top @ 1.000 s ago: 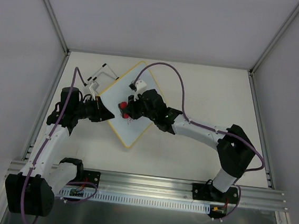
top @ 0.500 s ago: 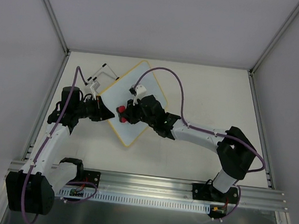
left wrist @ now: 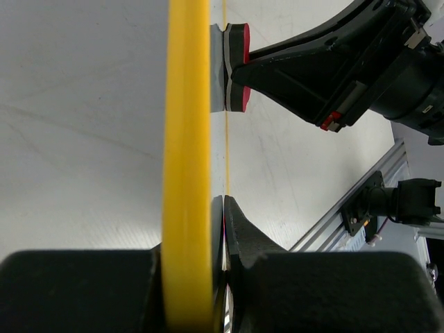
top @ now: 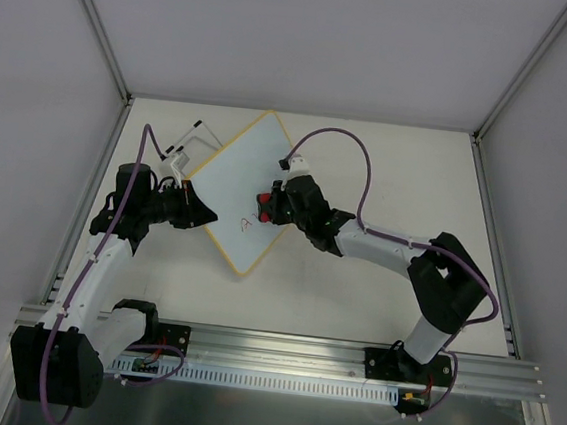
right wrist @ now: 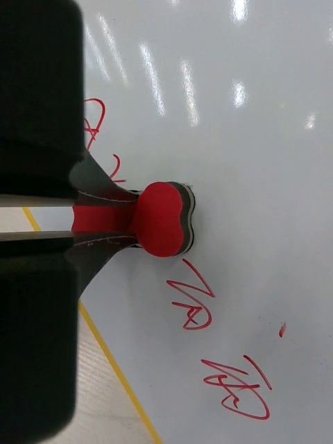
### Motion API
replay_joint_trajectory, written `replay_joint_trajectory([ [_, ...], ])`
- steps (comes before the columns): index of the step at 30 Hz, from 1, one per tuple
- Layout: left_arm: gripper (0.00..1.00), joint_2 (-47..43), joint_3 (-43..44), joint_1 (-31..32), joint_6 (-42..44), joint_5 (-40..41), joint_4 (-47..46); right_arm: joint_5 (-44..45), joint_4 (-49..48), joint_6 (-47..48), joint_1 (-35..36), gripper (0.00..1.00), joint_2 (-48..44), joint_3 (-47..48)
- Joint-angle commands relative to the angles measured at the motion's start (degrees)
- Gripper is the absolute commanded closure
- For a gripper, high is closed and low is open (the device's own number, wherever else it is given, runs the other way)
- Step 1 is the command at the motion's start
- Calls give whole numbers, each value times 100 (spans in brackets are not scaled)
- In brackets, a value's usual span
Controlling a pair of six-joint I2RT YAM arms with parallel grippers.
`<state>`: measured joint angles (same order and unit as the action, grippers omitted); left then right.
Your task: Erase the whiteboard
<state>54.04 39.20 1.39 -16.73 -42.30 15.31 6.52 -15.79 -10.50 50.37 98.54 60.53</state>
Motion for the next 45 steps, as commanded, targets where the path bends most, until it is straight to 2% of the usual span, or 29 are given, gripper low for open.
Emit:
replay_joint_trajectory([
  [1, 100, -139, 246, 169, -41, -938, 86, 130, 199, 4, 209, 100, 174, 274],
  [9, 100, -139, 255, 169, -67, -920, 77, -142, 191, -127, 860, 100, 183, 916],
  [16, 100, -139, 237, 169, -164, -876, 77, -125, 85, -399, 1054, 100, 271, 882],
  [23, 100, -166, 263, 169, -436, -700, 86, 436, -3, -1015, 1036, 100, 122, -22],
  [27, 100, -140, 246, 169, -647, -630, 86, 726, -99, -1489, 922, 100, -28, -891],
  [32, 100, -148, 193, 169, -691, -647, 77, 745, -363, -2043, 676, 100, 7, -1360],
  [37, 100, -157, 176, 169, -691, -691, 86, 771, -398, -1895, 755, 100, 34, -1114],
  [45, 100, -183, 167, 169, -709, -691, 77, 693, -381, -1341, 1045, 100, -81, 0],
])
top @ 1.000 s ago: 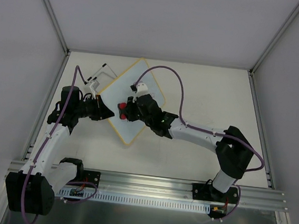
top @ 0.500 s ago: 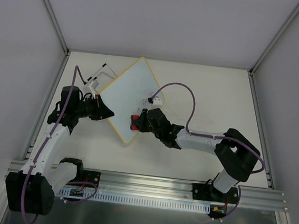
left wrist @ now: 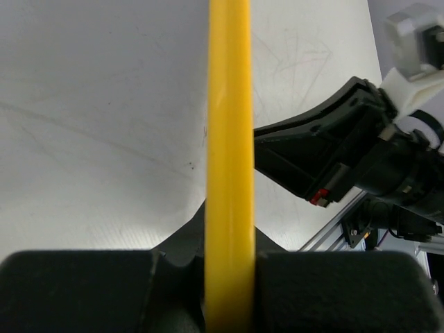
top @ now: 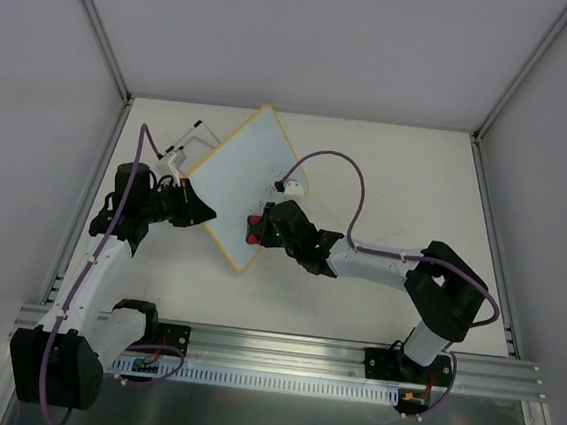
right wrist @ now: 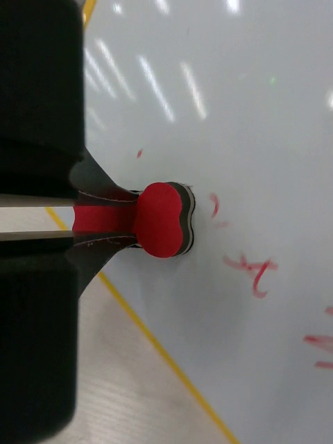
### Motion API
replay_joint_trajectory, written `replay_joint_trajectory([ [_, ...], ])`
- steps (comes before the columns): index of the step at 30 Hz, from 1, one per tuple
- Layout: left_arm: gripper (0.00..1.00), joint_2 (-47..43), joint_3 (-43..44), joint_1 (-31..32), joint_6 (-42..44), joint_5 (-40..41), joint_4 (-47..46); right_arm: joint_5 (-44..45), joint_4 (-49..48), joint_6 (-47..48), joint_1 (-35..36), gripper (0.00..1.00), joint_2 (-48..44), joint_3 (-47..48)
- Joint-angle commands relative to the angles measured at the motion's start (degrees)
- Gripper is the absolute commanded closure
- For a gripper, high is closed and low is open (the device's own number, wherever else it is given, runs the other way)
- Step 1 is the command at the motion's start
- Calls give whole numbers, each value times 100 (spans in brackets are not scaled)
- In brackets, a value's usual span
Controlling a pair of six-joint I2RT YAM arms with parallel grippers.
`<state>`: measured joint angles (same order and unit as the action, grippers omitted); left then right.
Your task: Erase the whiteboard
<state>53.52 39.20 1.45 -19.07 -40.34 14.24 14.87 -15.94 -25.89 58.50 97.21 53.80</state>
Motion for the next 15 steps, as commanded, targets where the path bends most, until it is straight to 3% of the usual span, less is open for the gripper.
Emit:
replay_joint_trajectory([
  [1, 100, -140, 176, 162, -475, -879, 184, -186, -374, 216, 302, 100, 61, 771],
  [6, 100, -148, 176, 162, -536, -888, 184, -310, -374, 374, 513, 100, 184, 1159],
  [15, 100, -192, 202, 162, -721, -1020, 185, 94, -392, 374, 101, 100, 184, 474],
])
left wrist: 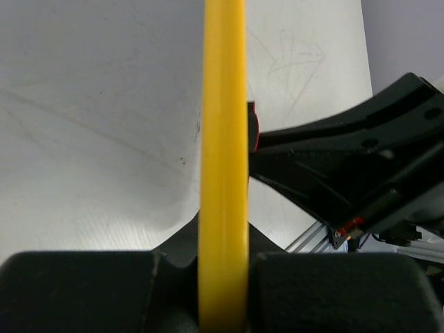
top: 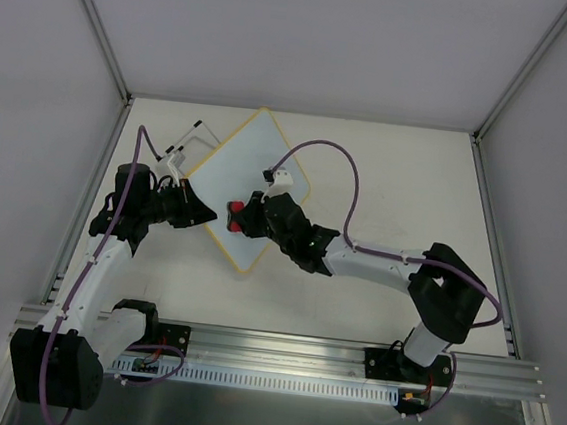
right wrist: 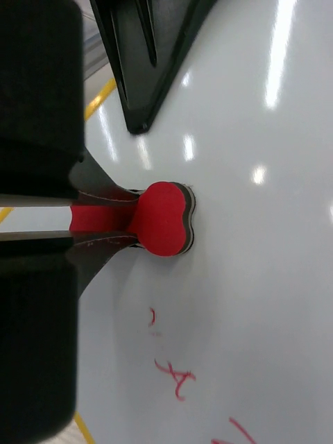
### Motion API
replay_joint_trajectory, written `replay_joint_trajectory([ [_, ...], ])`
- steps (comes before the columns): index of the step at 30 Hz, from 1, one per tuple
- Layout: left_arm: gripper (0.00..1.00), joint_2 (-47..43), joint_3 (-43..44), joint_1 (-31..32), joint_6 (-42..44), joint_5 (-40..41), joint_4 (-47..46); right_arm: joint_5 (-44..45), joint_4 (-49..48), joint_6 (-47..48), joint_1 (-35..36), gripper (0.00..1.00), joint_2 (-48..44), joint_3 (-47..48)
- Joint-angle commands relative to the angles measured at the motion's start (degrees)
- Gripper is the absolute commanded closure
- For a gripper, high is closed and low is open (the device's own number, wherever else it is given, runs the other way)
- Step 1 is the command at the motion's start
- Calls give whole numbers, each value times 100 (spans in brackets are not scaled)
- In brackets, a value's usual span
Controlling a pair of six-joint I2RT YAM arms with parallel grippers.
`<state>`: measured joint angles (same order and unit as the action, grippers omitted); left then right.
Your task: Erase the whiteboard
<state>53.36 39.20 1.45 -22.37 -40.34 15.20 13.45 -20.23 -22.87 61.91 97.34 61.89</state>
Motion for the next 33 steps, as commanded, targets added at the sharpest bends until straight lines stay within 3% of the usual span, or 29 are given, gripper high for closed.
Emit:
replay_joint_trajectory([
  [1, 100, -177, 185, 162, -408, -1072, 97, 237, -16, 46, -397, 99, 145, -414],
  [7, 100, -212, 114, 162, -470, -1283, 106, -245, -78, 73, -1258, 100, 303, -599],
  [14, 100, -318, 53, 162, -461, -1380, 132, -826, 89, 520, -1779, 99, 716, -11],
  [19, 100, -300, 53, 162, -461, -1372, 141, -1187, 151, 723, -1691, 100, 734, 236],
  [28, 100, -221, 44, 162, -373, -1363, 167, -1608, 133, 732, -682, 100, 575, 517],
  [33, 100, -186, 70, 162, -338, -1363, 194, -1697, 142, 679, -522, 100, 646, 781],
])
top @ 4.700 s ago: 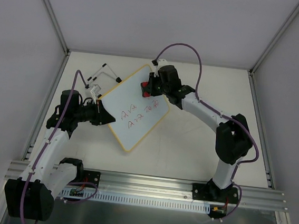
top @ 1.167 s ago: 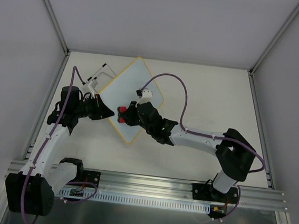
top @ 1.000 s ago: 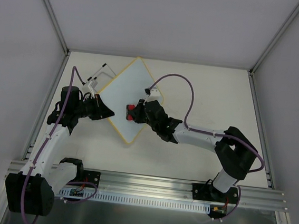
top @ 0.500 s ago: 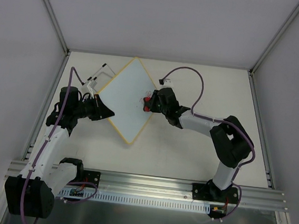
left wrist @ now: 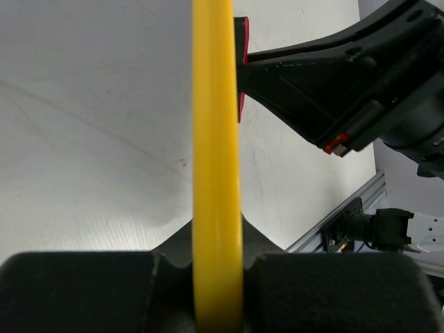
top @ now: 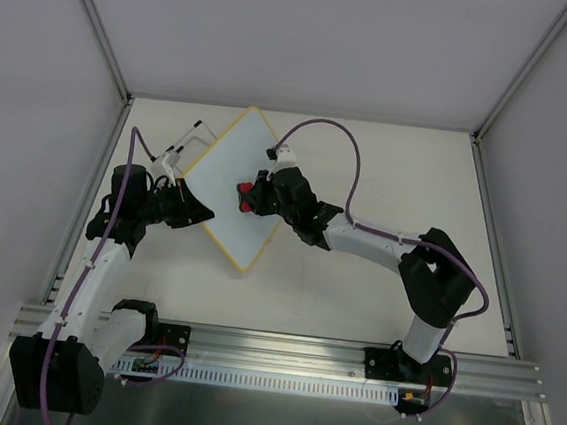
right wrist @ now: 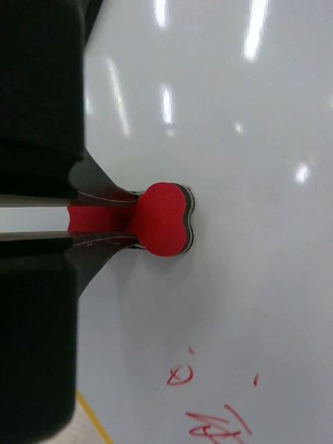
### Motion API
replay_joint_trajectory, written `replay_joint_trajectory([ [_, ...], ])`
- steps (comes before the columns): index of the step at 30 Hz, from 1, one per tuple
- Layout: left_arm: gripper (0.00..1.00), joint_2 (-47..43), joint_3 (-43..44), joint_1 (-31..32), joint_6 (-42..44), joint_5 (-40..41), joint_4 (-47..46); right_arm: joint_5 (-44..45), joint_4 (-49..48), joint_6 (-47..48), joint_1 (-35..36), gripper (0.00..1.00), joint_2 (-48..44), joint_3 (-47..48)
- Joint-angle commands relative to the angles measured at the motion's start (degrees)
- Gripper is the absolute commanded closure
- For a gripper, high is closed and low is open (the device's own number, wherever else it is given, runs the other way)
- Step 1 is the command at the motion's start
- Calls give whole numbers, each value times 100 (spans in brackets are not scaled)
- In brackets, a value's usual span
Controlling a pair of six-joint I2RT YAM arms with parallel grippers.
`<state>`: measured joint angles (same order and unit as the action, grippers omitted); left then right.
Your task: Erase the whiteboard
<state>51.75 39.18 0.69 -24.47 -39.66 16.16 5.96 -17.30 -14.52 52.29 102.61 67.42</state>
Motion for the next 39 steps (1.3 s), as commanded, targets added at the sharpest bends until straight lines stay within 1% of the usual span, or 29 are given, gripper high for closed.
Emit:
replay_joint_trajectory([
  [1, 100, -24, 72, 239, -128, -1439, 106, -878, -142, -121, 431, 100, 119, 263],
  [4, 100, -51, 64, 239, -102, -1448, 124, -728, -125, 11, 308, 100, 137, 263],
  [14, 100, -156, -7, 239, -5, -1667, 194, -420, -124, -279, -895, 100, 259, -316],
  [20, 100, -253, -24, 239, 39, -1764, 238, -350, 78, -463, -1396, 100, 418, -545],
  [24, 100, -253, -33, 239, 47, -1817, 256, -358, 95, -507, -1424, 100, 462, -624],
  [29, 100, -218, -68, 239, 83, -1887, 282, -437, 86, -517, -1336, 100, 243, -511],
  [34, 100, -183, -51, 239, 118, -1905, 308, -393, 200, -394, -1160, 100, -56, -45],
  [39, 100, -165, -16, 239, 153, -1905, 326, -534, 376, -314, -975, 100, 92, 587],
])
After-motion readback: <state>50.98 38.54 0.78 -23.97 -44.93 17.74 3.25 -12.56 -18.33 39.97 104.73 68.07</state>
